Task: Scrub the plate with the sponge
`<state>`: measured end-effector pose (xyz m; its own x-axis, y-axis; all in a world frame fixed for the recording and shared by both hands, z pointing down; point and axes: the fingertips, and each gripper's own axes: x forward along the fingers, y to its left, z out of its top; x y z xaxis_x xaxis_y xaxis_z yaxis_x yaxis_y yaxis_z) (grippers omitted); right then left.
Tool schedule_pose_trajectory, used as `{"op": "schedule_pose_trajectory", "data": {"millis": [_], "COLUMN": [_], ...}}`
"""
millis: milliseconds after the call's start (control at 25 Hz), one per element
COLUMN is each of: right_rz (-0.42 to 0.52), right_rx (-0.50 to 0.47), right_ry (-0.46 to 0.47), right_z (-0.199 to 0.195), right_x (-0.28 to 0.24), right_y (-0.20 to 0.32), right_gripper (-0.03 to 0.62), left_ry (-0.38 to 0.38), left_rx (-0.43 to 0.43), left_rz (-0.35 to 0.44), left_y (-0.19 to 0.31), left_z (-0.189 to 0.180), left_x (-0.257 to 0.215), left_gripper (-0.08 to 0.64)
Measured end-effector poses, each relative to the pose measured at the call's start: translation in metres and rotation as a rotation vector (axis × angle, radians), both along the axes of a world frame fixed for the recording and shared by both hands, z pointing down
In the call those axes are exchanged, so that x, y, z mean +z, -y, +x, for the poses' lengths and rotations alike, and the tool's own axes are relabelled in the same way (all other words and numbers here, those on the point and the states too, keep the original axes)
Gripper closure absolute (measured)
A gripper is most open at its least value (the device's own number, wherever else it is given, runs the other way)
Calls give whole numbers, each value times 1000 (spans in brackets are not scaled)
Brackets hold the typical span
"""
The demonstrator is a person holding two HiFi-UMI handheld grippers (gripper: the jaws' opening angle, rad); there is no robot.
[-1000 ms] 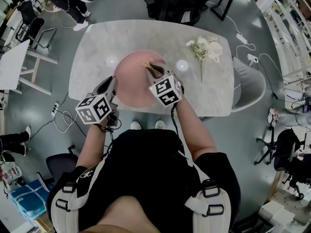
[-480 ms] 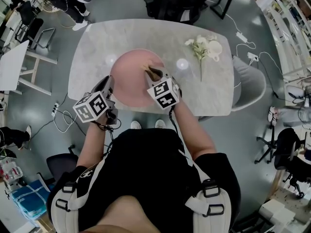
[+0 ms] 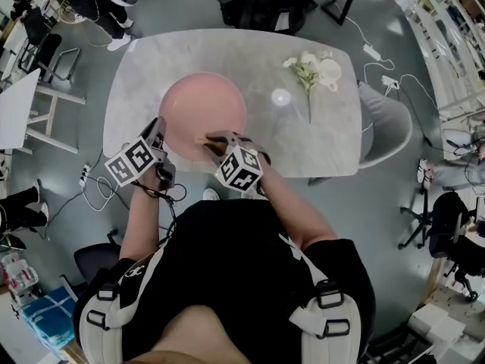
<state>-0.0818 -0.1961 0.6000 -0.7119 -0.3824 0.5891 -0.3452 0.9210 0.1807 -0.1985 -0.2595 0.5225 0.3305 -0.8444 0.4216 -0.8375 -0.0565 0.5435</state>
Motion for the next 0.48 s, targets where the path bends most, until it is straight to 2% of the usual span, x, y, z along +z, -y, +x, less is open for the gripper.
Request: {"op": "schedule_pose_trajectory", "data": {"millis": [200,480], "right_rz": [42,136], "right_rx": [75,380], "right_ry": [60,371], "right_z": [13,76], "right_x": [-21,-107], "right_y": [14,47], "right_gripper": [538,540], "left_ry": [-28,-40], "left_rx": [1,-7], "left_rz": [-21,-131], "left_y": [0,2], "left_z": [0,1], "left_x": [11,59], "left_gripper": [522,522]}}
